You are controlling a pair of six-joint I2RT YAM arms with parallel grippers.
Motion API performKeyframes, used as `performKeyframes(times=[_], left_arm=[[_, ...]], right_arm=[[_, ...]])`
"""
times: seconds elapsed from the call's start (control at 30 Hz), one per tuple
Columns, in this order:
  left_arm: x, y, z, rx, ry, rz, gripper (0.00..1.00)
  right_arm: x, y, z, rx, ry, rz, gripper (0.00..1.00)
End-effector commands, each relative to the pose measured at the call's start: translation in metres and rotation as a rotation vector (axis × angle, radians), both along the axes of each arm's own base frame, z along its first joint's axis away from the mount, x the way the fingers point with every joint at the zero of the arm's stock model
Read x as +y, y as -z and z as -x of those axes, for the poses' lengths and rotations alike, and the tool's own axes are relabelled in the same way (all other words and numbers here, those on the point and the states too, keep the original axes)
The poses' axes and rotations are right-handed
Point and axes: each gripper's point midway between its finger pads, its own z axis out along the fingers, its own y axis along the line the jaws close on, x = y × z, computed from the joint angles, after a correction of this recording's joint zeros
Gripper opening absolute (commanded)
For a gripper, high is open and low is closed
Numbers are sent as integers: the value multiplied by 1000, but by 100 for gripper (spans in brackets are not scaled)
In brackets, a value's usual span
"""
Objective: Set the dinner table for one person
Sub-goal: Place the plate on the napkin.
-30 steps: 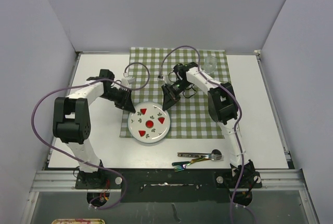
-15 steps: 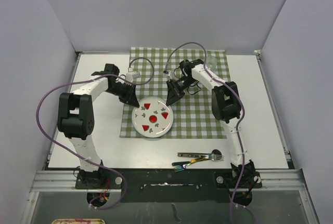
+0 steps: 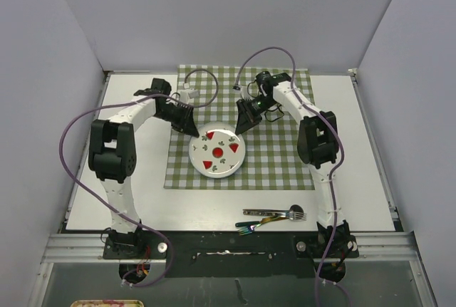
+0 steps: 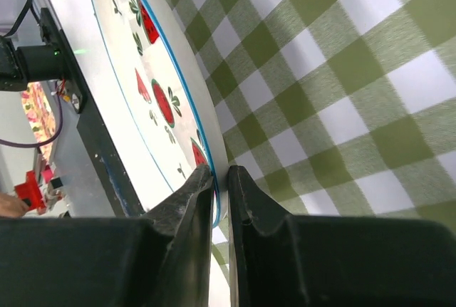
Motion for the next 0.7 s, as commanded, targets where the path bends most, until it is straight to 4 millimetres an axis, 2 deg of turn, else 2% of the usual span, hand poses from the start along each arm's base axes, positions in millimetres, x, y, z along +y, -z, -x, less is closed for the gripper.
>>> performKeyframes(times=[0.0,0.23,0.67], left_arm=[[-21,-36,-29,-88,34,103,0],[-25,-41,-51,-106,56,92,0],[-34,-28,-81,-113,57,99,0]], right_arm=[[-4,-71,-19,-140,50,-73,0],[-20,-69,-37,-213,92,8,0],[-42,-65,-58,-276,161,87,0]])
